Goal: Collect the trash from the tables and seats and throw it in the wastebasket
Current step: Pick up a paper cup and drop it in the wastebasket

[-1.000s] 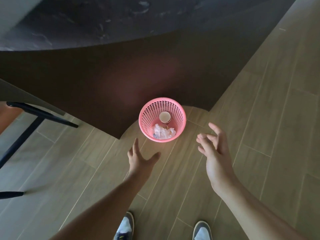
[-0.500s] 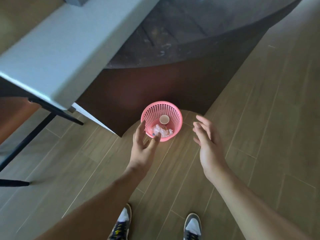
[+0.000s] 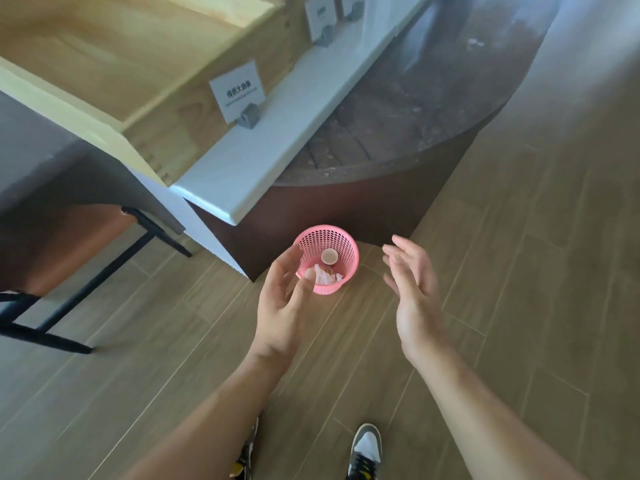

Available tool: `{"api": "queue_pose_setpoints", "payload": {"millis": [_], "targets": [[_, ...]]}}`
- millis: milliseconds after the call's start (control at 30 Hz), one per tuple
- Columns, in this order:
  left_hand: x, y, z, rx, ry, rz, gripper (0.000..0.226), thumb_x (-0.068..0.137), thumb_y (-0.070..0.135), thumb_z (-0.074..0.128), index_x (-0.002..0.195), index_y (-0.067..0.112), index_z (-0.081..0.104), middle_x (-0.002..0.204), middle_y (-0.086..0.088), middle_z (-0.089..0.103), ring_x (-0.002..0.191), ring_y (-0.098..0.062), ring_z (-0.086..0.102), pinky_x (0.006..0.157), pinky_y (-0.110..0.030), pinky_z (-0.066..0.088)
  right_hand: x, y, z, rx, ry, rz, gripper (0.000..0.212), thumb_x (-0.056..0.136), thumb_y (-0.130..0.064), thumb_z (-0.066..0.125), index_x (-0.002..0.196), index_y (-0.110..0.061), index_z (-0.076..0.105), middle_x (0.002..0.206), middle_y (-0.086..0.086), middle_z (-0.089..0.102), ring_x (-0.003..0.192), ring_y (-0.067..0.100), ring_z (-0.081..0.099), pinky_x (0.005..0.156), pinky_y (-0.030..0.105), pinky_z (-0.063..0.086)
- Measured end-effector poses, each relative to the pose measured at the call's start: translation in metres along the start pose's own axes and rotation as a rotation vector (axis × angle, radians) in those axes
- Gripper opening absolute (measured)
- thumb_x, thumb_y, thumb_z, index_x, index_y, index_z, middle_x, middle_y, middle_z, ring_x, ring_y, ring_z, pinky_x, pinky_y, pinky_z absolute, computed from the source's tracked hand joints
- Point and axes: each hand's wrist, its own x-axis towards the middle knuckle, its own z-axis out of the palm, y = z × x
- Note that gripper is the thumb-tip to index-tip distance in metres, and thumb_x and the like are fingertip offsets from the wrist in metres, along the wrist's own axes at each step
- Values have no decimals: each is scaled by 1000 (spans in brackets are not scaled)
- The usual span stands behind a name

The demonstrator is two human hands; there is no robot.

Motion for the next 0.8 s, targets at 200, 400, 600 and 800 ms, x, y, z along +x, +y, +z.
{"api": "queue_pose_setpoints", "payload": {"millis": [200, 400, 600, 800], "targets": [[-39, 56, -14, -41, 65, 62, 41, 95, 39, 66, 135, 36, 57, 128, 34, 67, 125, 9, 61, 96, -10, 48, -38, -51, 8, 9, -69, -55, 49, 87, -56, 60, 130, -33, 62, 129, -7, 71, 127, 10, 64, 114, 45, 49], [-69, 98, -73, -43, 216, 108, 51, 88, 53, 66, 136, 37, 58, 141, 17, 64, 136, -1, 56, 103, -12, 45, -73, -80, 73, -74, -365, -85, 51, 94, -57, 57, 138, -30, 61, 136, -5, 68, 129, 10, 64, 110, 31, 52], [-99, 123, -176, -43, 429, 133, 54, 92, 54, 63, 141, 33, 60, 144, 14, 64, 138, -3, 56, 108, -21, 48, -113, -110, 173, -104, -615, -98, 51, 92, -62, 55, 135, -34, 60, 129, -16, 69, 128, 9, 63, 110, 37, 52], [-141, 143, -308, -66, 669, 147, 51, 93, 52, 59, 139, 30, 62, 144, 11, 65, 138, -7, 56, 118, -49, 46, -178, -123, 313, -77, -827, -101, 53, 94, -58, 55, 137, -27, 59, 129, -9, 71, 129, 12, 63, 111, 43, 51]]}}
